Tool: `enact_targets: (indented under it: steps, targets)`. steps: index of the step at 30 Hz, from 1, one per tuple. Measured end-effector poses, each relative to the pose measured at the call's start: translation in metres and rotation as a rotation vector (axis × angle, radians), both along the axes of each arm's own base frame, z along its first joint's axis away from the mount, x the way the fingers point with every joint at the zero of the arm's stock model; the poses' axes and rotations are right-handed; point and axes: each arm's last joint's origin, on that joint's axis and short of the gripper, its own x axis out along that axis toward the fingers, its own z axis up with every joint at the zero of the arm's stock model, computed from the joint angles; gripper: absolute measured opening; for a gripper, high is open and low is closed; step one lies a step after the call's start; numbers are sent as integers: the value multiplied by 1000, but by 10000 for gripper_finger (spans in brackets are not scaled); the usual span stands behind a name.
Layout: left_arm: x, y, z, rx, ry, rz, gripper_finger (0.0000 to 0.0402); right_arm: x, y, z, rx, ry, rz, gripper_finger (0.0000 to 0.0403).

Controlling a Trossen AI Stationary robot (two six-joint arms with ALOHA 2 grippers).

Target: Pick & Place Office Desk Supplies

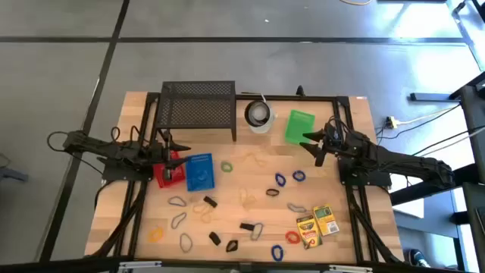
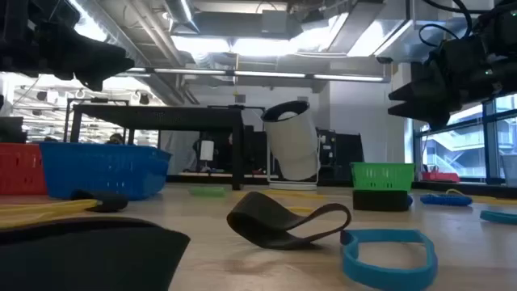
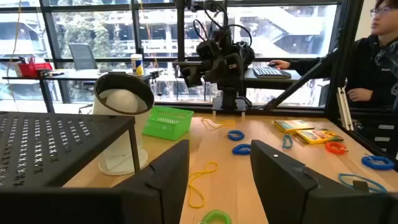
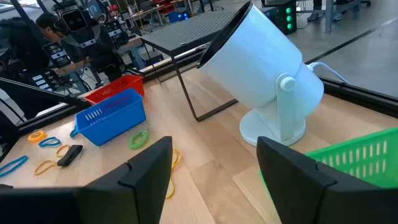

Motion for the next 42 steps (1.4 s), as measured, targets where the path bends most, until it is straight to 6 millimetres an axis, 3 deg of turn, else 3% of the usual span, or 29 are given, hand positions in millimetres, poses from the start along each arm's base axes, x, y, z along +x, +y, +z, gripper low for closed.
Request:
enact_targets:
  steps: [16, 21, 29, 35, 42]
  targets:
    - [-1, 0, 6, 43, -56, 15, 164, 0, 0, 0, -7, 2, 1, 237]
    - [-1, 3, 12, -48, -125, 84, 164, 0, 0, 0, -8, 3, -1, 237]
    - [9, 0, 23, 0, -110, 81, 164, -2, -4, 0, -33, 9, -140, 237]
    - [33, -6, 43, 40, 16, 79, 179, -2, -5, 0, -42, 13, -179, 237]
    - [88, -21, 57, 114, 272, 41, 215, -2, -5, 0, -39, 12, -179, 237]
